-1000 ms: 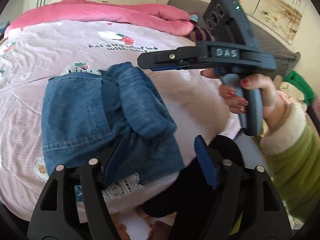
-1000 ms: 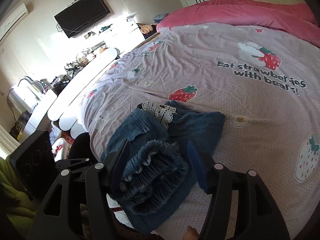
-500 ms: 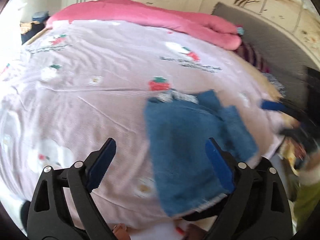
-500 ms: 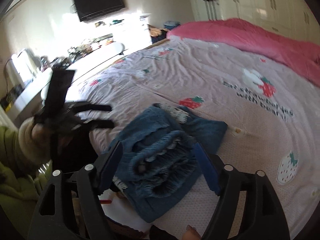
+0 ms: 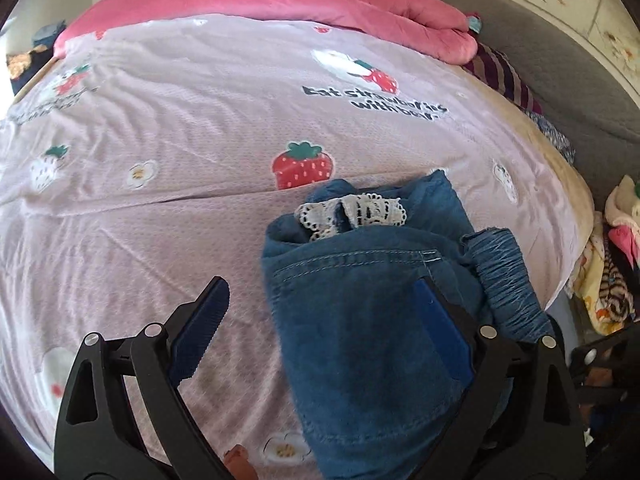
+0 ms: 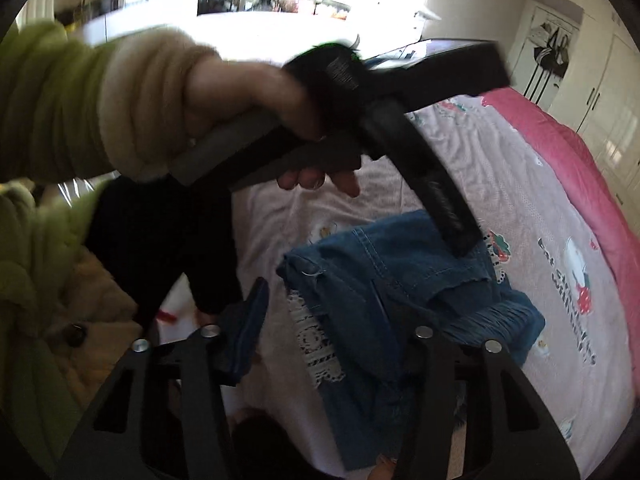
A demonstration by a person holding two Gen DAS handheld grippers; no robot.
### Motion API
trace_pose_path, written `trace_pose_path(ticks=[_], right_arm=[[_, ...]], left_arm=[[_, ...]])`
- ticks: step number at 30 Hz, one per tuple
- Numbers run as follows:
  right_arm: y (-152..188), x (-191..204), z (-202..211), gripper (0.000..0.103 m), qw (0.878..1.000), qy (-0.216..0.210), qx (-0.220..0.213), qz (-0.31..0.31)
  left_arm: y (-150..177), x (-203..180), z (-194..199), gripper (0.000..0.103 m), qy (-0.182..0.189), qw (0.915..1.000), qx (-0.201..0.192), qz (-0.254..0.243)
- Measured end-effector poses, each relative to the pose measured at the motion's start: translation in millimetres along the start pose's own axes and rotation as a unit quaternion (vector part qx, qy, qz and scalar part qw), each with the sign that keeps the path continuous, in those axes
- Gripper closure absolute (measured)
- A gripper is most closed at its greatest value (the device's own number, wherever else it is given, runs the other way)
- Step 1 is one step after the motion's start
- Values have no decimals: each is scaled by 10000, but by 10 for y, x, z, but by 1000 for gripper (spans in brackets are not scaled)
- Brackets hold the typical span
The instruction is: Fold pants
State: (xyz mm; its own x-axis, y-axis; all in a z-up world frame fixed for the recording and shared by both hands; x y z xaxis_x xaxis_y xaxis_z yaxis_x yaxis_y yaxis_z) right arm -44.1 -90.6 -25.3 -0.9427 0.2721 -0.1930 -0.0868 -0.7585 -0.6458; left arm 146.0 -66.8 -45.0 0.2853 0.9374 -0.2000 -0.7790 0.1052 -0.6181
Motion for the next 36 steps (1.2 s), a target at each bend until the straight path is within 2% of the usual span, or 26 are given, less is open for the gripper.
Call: trace_pose_path(ticks=[4,7,9,11,14,17,19,21,22,25,28,31,33,36], right_arm=[[-24,-33,-166,68,9994,207,35,273],[-9,24,-274,74,9986,140,69,510],[37,67,-312,94,9985,6,154,525],[90,125,-292,96,9981,-133,191,570],[201,195,-169,96,9969,-170,226,728],[261,184,-163,96,9974,-125,342,619],[203,204,-136,92,9979,-66,222,597],[82,274,-81,79,9977,-104,-54,661],[13,305,-72,77,9970,-104,-154,747],[-117,371,-172,77,9958,-143,-226,874],[-129,402,-408,77,9931,4,-8,1171],[-81,401,-609,78,9926,67,208,1198],[-38,398,-657,91,9938,-58,254,1079],[-6,394,-627,95,9960,-154,137,869]], left_arm=[[1,-17,-101,17,-24,10000,81,-50],[24,2,-184,17,-23,9999,166,-33],[44,24,-229,17,-8,9997,225,1],[56,38,-253,17,46,9996,259,52],[59,25,-279,17,108,9995,280,67],[55,10,-312,16,138,9994,304,34],[44,-3,-323,16,119,9995,307,3],[35,-9,-319,17,104,9995,309,-18],[32,-8,-315,17,98,9995,305,-26],[22,-13,-318,17,89,9995,304,-40],[25,-11,-321,17,89,9995,288,-25],[29,-18,-322,17,71,9996,272,-46],[32,-18,-320,17,83,9996,275,-18],[38,-11,-319,16,113,9996,249,0]])
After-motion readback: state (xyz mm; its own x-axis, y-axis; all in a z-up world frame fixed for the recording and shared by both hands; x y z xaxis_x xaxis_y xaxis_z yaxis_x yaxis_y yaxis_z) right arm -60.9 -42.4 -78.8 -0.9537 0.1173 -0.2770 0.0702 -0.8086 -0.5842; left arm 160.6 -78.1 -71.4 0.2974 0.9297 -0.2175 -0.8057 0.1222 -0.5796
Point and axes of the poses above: each gripper's, at about its wrist camera, not at the fingertips, and z roughly against the way its jaws point, x to its left, y to its underside, the point moved 6 cm from there along -z, roughly the way its jaws point, and after that the axes turned 5 degrees about -x, right-handed, at the moved point
